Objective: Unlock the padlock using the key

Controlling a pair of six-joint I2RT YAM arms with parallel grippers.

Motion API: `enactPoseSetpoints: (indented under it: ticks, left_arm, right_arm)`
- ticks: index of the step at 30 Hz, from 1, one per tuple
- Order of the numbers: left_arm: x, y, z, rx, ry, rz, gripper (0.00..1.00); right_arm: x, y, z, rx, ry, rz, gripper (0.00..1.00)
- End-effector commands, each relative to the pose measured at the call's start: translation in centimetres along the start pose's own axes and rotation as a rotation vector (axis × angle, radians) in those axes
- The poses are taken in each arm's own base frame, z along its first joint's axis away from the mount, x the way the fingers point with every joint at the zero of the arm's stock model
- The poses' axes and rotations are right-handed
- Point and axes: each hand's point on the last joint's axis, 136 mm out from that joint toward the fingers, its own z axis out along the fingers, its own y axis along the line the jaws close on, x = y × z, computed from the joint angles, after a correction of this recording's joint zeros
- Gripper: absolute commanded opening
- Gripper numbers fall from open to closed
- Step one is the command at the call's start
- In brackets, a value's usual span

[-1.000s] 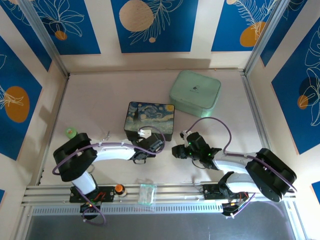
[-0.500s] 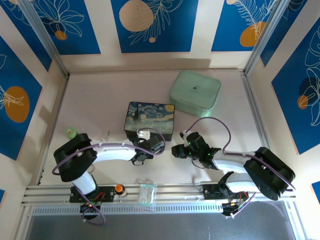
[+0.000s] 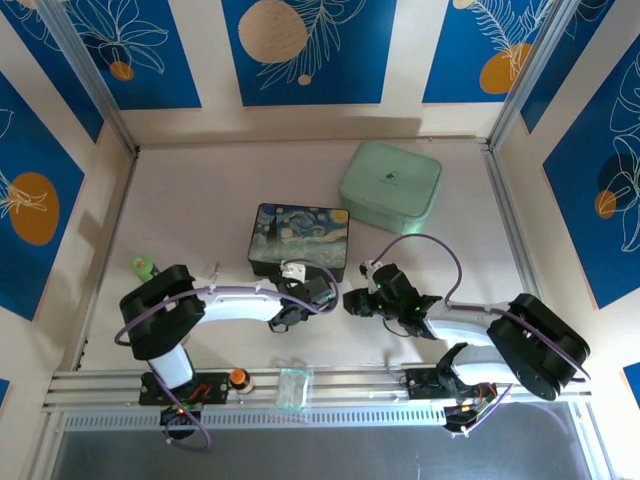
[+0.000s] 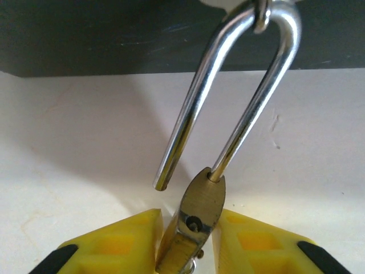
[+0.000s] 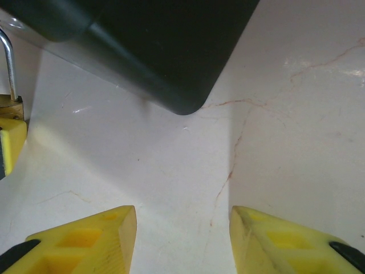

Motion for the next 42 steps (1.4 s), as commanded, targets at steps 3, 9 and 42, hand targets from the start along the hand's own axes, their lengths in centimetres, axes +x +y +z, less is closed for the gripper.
enactPoseSetpoints:
  ticks: [3,9,42]
  left_arm:
    - [-0.1,0.6,-0.5,-0.063,-0.030,0.054,0.21]
    - [0.3,-0.1,-0.5,-0.070,-0.026,0.070,0.23]
    - [-2.3,-1.7,-6.6,0.244,-0.144,-0.074,0.99]
  right_arm:
    - [0.6,-0.4,0.1,0.010,0.018,0.011,0.47]
    - [0.5,-0.4,0.1,0.009,0.016,0.013,0.48]
    - [-1.3,1.0,-2.9,-0.043,-0.071,0.080,0.99]
